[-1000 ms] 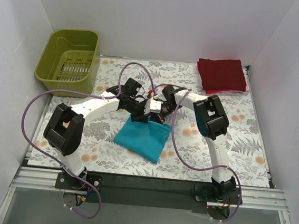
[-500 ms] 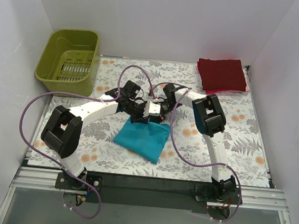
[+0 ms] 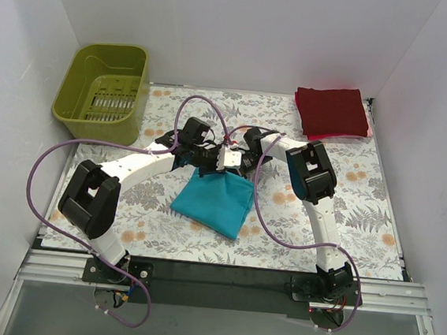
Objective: Fold and stack the t-shirts
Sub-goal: Fold the tshirt
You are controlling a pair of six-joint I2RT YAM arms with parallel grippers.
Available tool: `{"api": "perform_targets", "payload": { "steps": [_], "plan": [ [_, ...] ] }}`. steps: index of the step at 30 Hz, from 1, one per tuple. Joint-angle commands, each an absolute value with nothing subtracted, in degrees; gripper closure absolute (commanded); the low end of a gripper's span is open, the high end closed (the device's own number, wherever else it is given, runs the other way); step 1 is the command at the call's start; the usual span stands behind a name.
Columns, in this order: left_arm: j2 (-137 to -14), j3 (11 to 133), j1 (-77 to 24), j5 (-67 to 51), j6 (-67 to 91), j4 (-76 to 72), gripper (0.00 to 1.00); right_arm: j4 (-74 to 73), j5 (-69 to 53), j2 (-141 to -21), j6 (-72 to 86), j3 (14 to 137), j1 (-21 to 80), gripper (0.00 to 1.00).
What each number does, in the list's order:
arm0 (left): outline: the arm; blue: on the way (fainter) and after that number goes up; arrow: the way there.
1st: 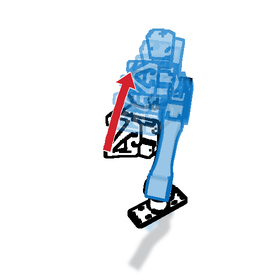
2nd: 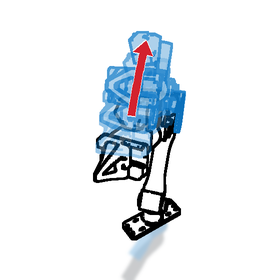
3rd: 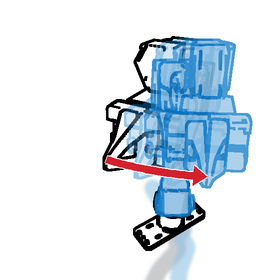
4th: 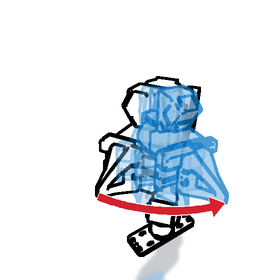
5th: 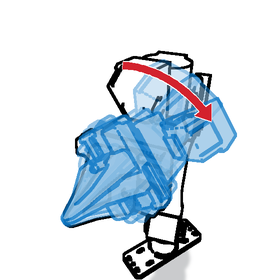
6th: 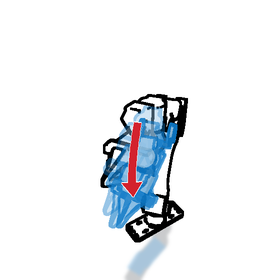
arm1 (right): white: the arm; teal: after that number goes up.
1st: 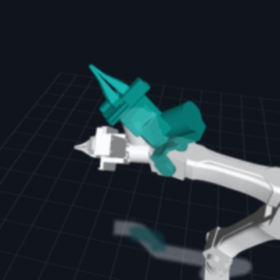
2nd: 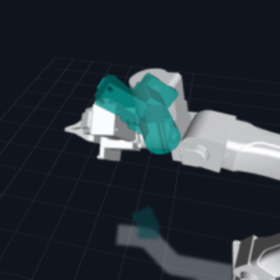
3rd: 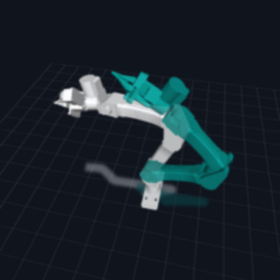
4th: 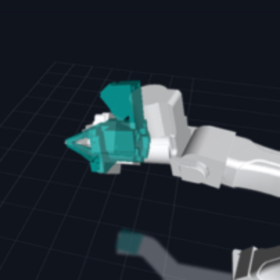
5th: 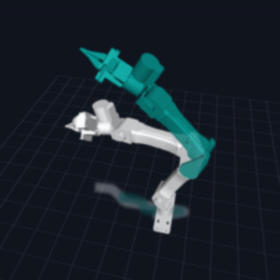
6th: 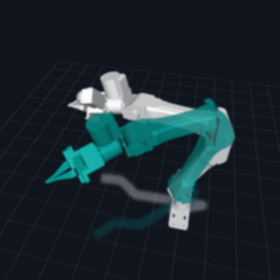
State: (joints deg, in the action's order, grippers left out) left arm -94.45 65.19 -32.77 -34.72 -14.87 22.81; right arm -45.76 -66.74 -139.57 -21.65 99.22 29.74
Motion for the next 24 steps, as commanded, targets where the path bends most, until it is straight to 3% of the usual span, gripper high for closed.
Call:
{"api": "perform_targets", "payload": {
  "steps": [1, 16, 22, 24],
  "plan": [
    [-92.2, 65.0, -33.1, -34.5, -16.3, 19.0, 1.0, -46.9, -66.5, -139.7, -24.1, 97.7, 30.3, 0.9],
    [-94.0, 60.1, -33.2, -33.6, -18.5, 12.9, 0.99, -47.9, -64.5, -138.5, -24.1, 101.1, 28.8, 0.89],
    [-93.9, 57.8, -33.4, -30.8, -16.8, 8.0, 0.87, -48.9, -61.8, -136.5, -25.0, 101.5, 28.7, 0.86],
    [-93.3, 57.9, -33.3, -30.4, -14.6, 6.3, 0.78, -49.3, -60.8, -135.7, -25.0, 101.9, 28.7, 0.85]
  ]
}}
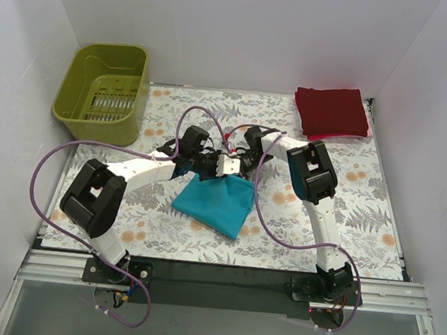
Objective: Fold and stack the t-shirts
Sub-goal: Fold the tshirt
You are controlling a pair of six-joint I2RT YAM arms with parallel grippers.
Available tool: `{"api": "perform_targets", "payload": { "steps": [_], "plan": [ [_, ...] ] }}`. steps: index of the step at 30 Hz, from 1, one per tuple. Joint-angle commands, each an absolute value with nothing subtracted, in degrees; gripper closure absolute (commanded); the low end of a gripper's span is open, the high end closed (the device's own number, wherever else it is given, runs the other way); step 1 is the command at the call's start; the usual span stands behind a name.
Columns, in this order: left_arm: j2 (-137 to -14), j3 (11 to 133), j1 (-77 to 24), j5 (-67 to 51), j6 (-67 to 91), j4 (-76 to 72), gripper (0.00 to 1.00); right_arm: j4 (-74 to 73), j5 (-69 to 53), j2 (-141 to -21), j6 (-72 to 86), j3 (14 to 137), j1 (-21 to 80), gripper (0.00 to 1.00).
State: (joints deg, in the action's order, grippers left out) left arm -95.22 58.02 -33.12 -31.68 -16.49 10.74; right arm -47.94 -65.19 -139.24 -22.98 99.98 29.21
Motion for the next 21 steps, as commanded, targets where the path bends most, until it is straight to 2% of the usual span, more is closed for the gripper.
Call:
{"api": "perform_targets", "payload": {
  "steps": [1, 2, 7, 10, 16, 21],
  "plan": [
    [-92.8, 58.3, -33.4, -30.3, -13.5, 5.9, 0.74, -49.5, -60.5, -135.4, -25.3, 102.4, 28.6, 0.85],
    [-91.4, 58.4, -33.3, -30.3, -12.5, 5.7, 0.68, -49.7, -59.5, -134.5, -25.5, 102.7, 28.7, 0.84],
    [-85.2, 58.9, -33.3, -32.3, -7.0, 10.9, 0.64, -50.7, -56.7, -132.1, -26.0, 104.7, 28.5, 0.83],
    [-81.6, 59.0, -33.2, -32.8, -3.1, 15.5, 0.62, -51.8, -53.8, -130.6, -26.5, 105.6, 28.4, 0.78],
    [-80.9, 62.6, -30.3, -31.4, 9.7, 22.9, 0.62, -52.7, -43.9, -126.7, -29.4, 106.2, 28.1, 0.63],
    [-84.9, 67.1, -25.8, -37.2, 22.3, 30.7, 0.62, -53.8, -37.5, -123.5, -31.9, 105.7, 26.1, 0.47]
  ]
}}
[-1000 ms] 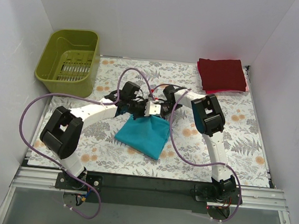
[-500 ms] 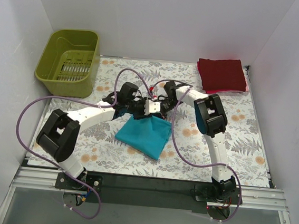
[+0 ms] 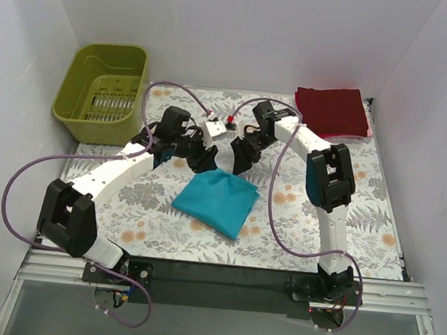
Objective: Fold and stack the t-shirts
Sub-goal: Fold the tshirt
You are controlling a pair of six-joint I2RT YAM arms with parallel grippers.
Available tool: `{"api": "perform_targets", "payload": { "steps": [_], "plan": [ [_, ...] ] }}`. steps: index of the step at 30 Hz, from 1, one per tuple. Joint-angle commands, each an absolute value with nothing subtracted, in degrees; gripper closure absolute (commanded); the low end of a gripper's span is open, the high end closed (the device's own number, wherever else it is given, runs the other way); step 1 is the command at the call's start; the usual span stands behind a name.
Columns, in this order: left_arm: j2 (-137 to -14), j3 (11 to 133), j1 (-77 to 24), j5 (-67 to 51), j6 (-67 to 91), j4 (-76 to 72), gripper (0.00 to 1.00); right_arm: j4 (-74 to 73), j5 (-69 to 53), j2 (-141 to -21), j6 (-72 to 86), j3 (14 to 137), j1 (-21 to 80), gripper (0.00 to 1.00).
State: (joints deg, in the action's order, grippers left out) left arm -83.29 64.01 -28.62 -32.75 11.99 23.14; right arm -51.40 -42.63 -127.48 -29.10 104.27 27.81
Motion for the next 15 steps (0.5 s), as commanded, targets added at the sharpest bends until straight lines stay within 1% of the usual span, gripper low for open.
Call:
{"api": "perform_targets", "payload": {
  "steps": [1, 4, 7, 11, 15],
  "plan": [
    [-86.6, 67.4, -25.1, -38.6, 23.6, 32.9, 0.62, -54.2, -37.4, -123.1, -32.3, 105.7, 24.8, 0.42],
    [-89.3, 67.8, -23.5, -40.4, 28.6, 35.8, 0.63, -58.3, -39.9, -122.4, -34.4, 105.7, 22.0, 0.37],
    [-93.6, 67.9, -22.6, -41.6, 33.0, 37.8, 0.66, -63.4, -44.9, -122.2, -36.7, 103.8, 21.0, 0.32],
    [-98.0, 66.6, -21.6, -42.5, 36.6, 37.6, 0.67, -63.5, -49.6, -121.2, -36.6, 99.6, 21.4, 0.31],
    [-99.5, 65.1, -21.5, -42.0, 38.4, 36.5, 0.67, -62.9, -50.1, -123.2, -36.1, 99.1, 21.4, 0.29]
  ]
}}
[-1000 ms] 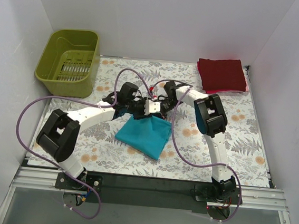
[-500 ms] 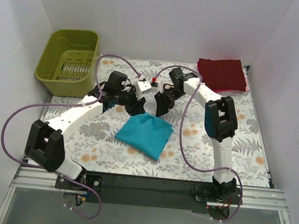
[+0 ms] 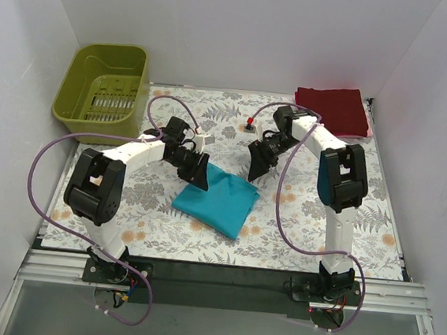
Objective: Fold and stack the t-shirts
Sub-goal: Fold the tshirt
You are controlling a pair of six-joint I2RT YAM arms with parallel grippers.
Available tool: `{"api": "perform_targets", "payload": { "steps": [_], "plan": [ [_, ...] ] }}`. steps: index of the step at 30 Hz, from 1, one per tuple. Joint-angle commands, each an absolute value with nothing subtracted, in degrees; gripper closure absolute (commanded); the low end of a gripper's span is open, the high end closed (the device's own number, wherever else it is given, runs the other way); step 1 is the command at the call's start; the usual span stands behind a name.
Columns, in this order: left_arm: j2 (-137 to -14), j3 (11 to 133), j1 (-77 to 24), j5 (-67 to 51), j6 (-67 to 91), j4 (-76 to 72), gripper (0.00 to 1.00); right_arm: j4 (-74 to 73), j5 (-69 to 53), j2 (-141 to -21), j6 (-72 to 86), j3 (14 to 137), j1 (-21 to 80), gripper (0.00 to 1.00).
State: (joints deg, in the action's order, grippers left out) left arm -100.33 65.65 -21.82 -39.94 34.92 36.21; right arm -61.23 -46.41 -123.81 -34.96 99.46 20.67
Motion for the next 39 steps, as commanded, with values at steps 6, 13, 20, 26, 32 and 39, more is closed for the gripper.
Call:
{"api": "perform_targets", "payload": {
  "steps": [6, 13, 20, 26, 32, 39],
  "plan": [
    [-101.2, 64.3, -21.4, -41.9, 40.1, 35.5, 0.67, -61.5, -49.1, -126.1, -37.4, 97.1, 21.4, 0.23],
    [-102.3, 64.4, -21.5, -41.3, 40.7, 35.1, 0.67, -61.5, -48.9, -125.0, -40.0, 92.6, 21.4, 0.32],
    [-102.6, 63.8, -21.4, -39.6, 42.1, 34.5, 0.67, -61.8, -47.6, -122.8, -40.5, 90.9, 21.4, 0.63],
    [-101.7, 62.9, -21.4, -36.9, 44.6, 34.5, 0.69, -62.3, -44.9, -121.6, -38.8, 93.2, 21.2, 0.94],
    [-101.0, 61.9, -21.4, -36.2, 46.5, 34.1, 0.7, -63.9, -43.3, -120.4, -38.2, 94.9, 20.7, 0.94],
    [-100.5, 60.8, -21.4, -35.7, 49.2, 34.1, 0.73, -64.8, -35.4, -123.0, -38.8, 94.5, 20.2, 0.99]
  ]
}}
